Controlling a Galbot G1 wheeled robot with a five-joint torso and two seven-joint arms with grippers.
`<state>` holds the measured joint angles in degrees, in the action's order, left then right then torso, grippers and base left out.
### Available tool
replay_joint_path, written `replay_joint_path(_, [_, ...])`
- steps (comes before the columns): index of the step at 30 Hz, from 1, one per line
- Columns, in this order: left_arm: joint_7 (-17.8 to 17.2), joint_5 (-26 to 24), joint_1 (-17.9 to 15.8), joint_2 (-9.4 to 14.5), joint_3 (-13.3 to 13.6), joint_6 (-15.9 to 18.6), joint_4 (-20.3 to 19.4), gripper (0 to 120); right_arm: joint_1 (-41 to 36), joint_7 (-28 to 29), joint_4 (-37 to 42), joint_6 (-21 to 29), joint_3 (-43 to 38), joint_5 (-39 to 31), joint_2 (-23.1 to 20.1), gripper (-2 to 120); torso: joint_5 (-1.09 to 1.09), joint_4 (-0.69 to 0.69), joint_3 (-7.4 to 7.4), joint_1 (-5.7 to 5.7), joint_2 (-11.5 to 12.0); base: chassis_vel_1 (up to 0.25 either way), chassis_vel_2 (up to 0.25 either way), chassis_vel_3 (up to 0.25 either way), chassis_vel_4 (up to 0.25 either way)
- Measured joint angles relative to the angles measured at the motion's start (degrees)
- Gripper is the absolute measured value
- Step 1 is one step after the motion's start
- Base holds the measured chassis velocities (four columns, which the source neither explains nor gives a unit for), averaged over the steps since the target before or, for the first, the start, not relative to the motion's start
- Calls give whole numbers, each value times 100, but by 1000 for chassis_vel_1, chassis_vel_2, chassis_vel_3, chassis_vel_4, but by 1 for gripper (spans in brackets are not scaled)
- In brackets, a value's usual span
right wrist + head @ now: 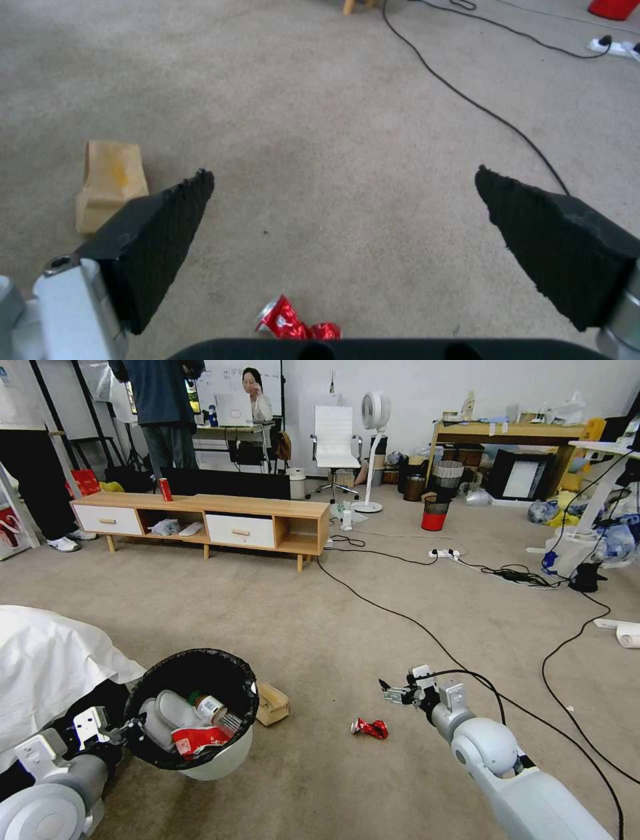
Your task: Pick up the trash bin and place the garbage on the floor into it.
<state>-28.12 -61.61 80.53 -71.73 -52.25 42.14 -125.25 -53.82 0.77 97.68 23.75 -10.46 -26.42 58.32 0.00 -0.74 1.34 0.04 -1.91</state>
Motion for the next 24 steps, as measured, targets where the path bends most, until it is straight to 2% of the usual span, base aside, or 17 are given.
replay_joint_path(6, [-3, 17, -8, -1, 35, 0, 0, 3, 38, -29, -36, -3, 26, -2, 17, 100, 0, 0, 36, 2, -39, 0, 0, 0, 0])
replay_joint_path(12, [-27, 66, -82, -53, 190, 0, -57, 3, 63, -36, -46, -5, 88, -12, 48, 100, 1, 0, 99, 11, -110, 0, 0, 0, 0])
replay_joint_path(24, [-54, 50, -145, 2, 231, -1, -37, 3, -47, -37, 70, 5, -52, -67, -108, 100, 0, 0, 196, 31, -228, 0, 0, 0, 0])
